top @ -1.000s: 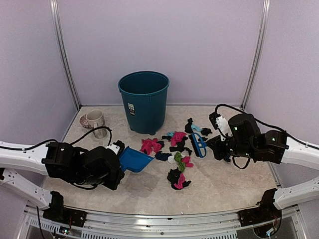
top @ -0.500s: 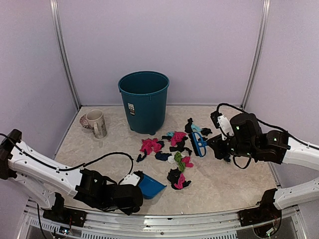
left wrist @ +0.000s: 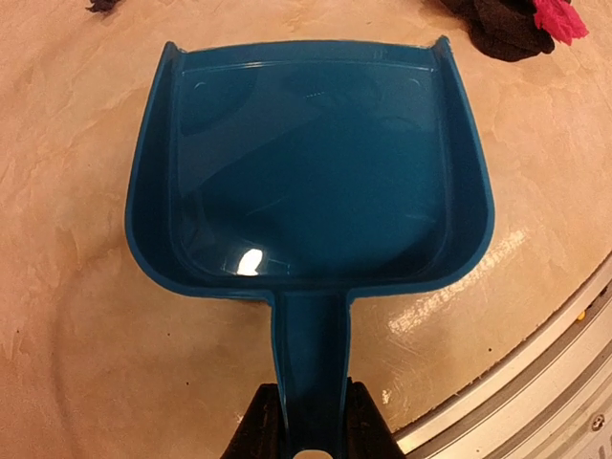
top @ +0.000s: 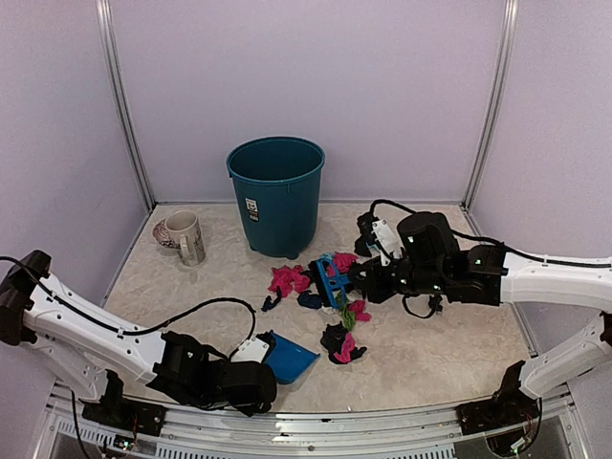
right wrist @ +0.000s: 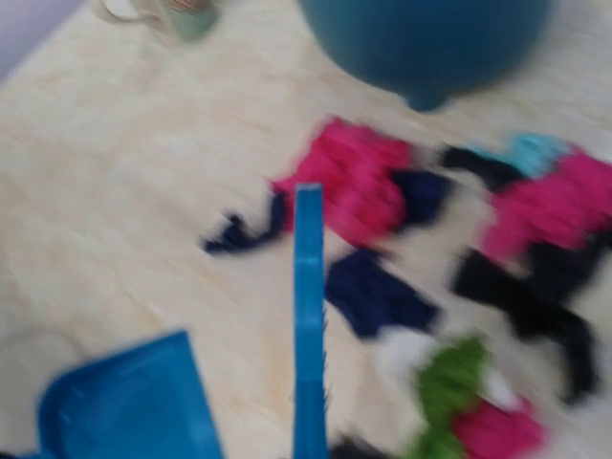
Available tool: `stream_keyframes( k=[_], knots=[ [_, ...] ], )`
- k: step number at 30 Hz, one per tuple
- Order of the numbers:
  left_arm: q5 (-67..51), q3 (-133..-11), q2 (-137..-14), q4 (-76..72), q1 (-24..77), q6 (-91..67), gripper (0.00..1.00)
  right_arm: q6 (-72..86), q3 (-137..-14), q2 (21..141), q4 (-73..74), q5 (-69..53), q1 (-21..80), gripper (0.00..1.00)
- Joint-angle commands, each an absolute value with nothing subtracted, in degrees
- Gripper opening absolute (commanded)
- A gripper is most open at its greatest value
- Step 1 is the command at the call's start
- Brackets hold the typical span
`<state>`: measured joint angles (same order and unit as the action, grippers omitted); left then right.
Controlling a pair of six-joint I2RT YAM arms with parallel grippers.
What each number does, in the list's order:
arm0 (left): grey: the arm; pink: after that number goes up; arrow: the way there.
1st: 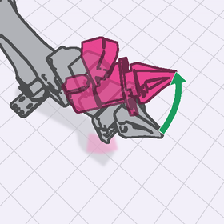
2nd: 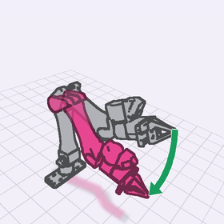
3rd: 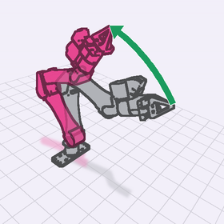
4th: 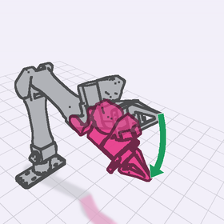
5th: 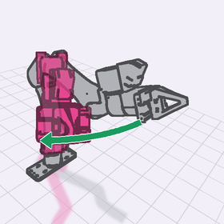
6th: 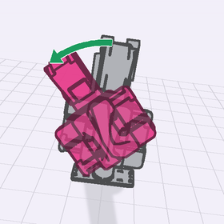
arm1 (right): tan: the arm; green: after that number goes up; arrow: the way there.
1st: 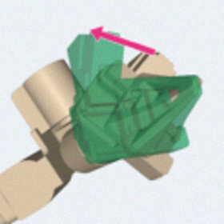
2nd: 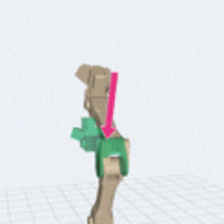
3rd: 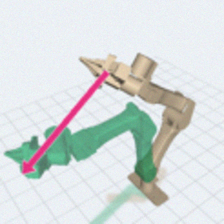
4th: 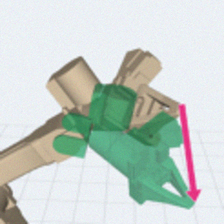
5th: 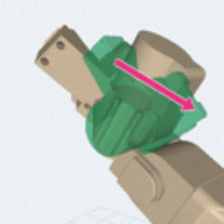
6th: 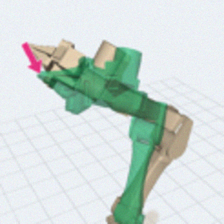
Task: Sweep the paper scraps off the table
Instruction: Sweep the paper scraps at the center of the board.
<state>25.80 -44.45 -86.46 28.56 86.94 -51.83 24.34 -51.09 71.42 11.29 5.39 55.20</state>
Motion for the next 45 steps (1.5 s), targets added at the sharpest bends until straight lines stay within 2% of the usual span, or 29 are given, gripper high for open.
stream_keyframes(
  k=[1,6,14,23,32,45],
  knots=[
    [26.7,-43.7,-84.5,33.1,87.5,-55.4,0.00,30.7,-57.3,80.1,1.0,0.7,55.9,0.00],
    [27.9,-43.1,-81.2,35.8,88.6,-58.1,0.00,36.0,-62.2,89.5,-7.8,-4.0,56.0,0.00],
    [29.7,-42.7,-74.7,39.8,89.2,-60.7,0.00,46.6,-74.0,105.1,-11.6,-6.2,55.6,0.00],
    [31.7,-43.5,-73.0,44.0,90.3,-62.5,0.00,58.2,-76.7,116.0,-18.9,-13.3,52.3,0.00],
    [33.9,-45.5,-75.0,44.7,90.6,-60.9,0.00,61.0,-65.7,112.8,-21.6,-12.8,47.6,0.00],
    [35.6,-47.8,-77.8,41.7,90.2,-55.8,0.00,59.3,-45.3,94.9,-18.1,-7.9,38.9,0.00]
  ],
)
